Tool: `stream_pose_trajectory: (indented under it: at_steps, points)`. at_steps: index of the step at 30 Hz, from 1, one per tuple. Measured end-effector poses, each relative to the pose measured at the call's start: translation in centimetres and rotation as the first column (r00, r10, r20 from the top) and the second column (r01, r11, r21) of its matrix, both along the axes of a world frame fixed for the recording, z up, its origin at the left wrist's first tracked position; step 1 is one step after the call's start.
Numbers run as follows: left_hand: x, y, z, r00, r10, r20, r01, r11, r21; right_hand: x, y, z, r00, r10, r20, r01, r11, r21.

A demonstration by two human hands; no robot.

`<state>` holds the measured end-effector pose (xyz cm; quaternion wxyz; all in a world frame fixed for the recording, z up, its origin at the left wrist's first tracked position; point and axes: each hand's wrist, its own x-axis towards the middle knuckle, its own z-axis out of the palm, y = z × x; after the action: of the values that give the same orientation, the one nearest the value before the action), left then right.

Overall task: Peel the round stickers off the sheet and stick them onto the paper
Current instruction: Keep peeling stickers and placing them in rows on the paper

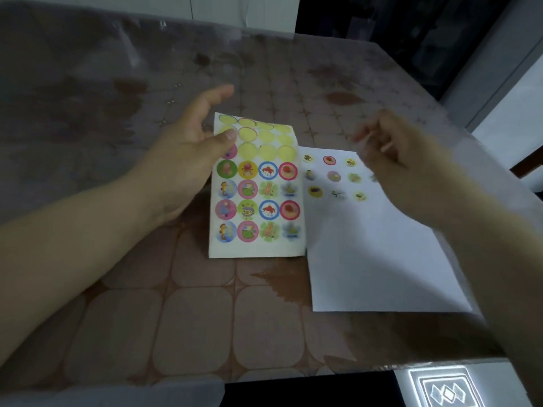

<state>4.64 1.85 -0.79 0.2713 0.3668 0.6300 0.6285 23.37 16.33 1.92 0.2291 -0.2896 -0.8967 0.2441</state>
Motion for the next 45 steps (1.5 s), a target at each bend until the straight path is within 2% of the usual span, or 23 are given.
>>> stream_pose_trajectory:
  at_steps: [1,3,6,9,12,15,20,26,34,38,45]
  points:
    - [0.1,0.0,0.1,1.0,-0.006,-0.011,0.006,1.0,0.002,-0.6,-1.1,1.2,0.996,0.087,-0.024,-0.087,0.996,0.011]
    - [0.4,0.1,0.3,1.0,-0.012,-0.005,0.012,1.0,0.005,-1.9,-2.8,3.0,0.964,0.262,0.036,-0.264,0.961,0.079]
    - [0.4,0.1,0.4,0.998,-0.04,0.04,0.039,0.999,0.026,-4.7,-4.3,2.8,0.929,0.343,0.136,-0.363,0.915,0.174]
    - [0.2,0.1,0.2,0.998,-0.059,0.028,0.059,0.998,0.026,-7.3,-5.0,0.2,0.968,0.25,0.002,-0.243,0.941,0.235]
    - [-0.1,0.1,-0.3,0.998,-0.066,-0.001,0.066,0.998,-0.005,-8.2,-4.9,-2.1,0.965,0.185,-0.187,-0.146,0.968,0.204]
    - [-0.2,-0.3,-0.1,0.997,-0.069,-0.03,0.067,0.996,-0.066,-8.0,-4.7,-2.9,0.959,0.152,-0.241,-0.121,0.983,0.141]
    - [0.3,-0.7,0.5,0.991,-0.111,-0.072,0.108,0.993,-0.041,-7.5,-5.0,-2.8,0.927,0.145,-0.345,-0.108,0.986,0.125]
    - [0.5,-0.8,0.6,0.988,-0.124,-0.092,0.12,0.992,-0.05,-7.5,-5.2,-2.8,0.92,0.167,-0.356,-0.093,0.972,0.216]
    - [0.5,-1.0,0.8,0.962,-0.193,-0.195,0.184,0.981,-0.066,-7.5,-5.5,-2.7,0.924,0.128,-0.36,-0.092,0.989,0.115]
    - [0.4,-1.1,0.6,0.91,-0.256,-0.327,0.245,0.967,-0.074,-7.1,-5.6,-2.4,0.93,0.123,-0.346,-0.132,0.991,-0.001]
    - [0.0,-0.9,0.4,0.93,-0.261,-0.26,0.25,0.965,-0.075,-7.2,-5.7,-2.4,0.923,0.117,-0.368,-0.129,0.992,-0.007]
